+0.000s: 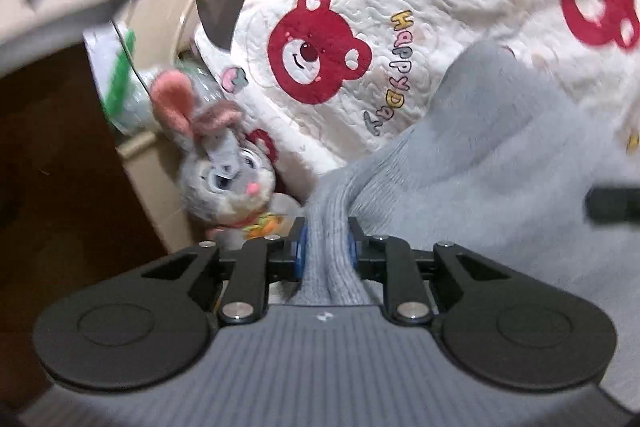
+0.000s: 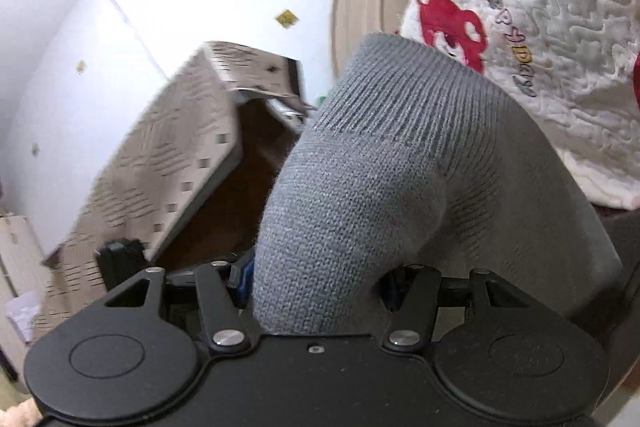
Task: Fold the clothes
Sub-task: 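Lift the folded sweater with both grippers and carry it toward the clothes stack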
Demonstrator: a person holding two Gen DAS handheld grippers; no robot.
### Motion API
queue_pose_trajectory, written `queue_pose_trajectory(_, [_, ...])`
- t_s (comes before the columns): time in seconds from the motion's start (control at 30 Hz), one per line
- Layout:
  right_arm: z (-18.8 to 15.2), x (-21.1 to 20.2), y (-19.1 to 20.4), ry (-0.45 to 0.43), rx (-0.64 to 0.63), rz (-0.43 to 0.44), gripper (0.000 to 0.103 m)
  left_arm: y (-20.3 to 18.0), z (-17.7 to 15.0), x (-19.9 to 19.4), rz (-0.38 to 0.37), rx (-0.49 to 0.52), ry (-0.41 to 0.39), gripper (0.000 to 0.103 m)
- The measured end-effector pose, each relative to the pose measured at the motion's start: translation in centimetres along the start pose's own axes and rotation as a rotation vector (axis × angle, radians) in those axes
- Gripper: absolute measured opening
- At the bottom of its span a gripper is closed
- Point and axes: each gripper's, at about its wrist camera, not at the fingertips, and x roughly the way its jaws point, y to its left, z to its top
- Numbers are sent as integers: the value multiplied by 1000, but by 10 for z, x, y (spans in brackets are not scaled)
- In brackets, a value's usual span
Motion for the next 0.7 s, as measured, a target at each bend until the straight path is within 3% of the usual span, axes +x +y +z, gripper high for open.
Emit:
queue_pose_trajectory(0.1, [-9, -3, -18, 8, 30, -64, 62, 7, -17, 45, -15, -61, 41, 9])
queue_pose_trajectory(0.17, [-15, -4, -30, 13, 49, -107, 62, 5, -39, 73, -31, -104, 90, 9])
queue_pose_trajectory(0.3, [-27, -8, -53, 23, 89, -193, 62, -10, -98, 101, -65, -309, 189, 9])
queue_pose_trajectory(0.4, [-35, -11, -71, 31, 118, -257, 62, -35, -137, 78, -106, -468, 184, 10])
queue_pose_trajectory(0.53, [-36, -17, -83, 57, 149, -312, 64, -61, -183, 22, -70, -674, 108, 26])
queue_pose_trajectory(0.6, [-34, -16, -84, 83, 147, -328, 65, -61, -200, 16, -84, -744, 89, 36])
queue_pose_trajectory(0.7, [-33, -11, -82, 123, 128, -345, 69, -58, -222, 18, -120, -819, 68, 40])
